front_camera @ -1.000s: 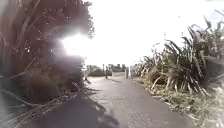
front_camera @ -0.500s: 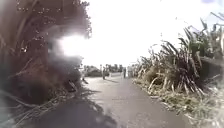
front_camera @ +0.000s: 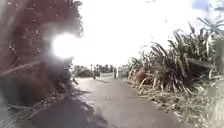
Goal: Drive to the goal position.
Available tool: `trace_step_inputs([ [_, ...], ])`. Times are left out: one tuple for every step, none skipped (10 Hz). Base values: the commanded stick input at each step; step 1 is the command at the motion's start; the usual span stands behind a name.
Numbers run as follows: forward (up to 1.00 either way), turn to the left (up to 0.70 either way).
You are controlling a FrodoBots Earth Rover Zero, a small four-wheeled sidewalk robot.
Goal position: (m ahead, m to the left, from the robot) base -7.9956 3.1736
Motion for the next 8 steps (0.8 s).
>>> trace_step_inputs([
  [0.0, -0.7],
  [0.0, -0.7],
  [0.0, -0.7],
  [0.0, -0.7],
  [0.0, -0.7],
  [0.0, -0.7],
  [0.0, -0.7],
  [0.0, -0.7],
])
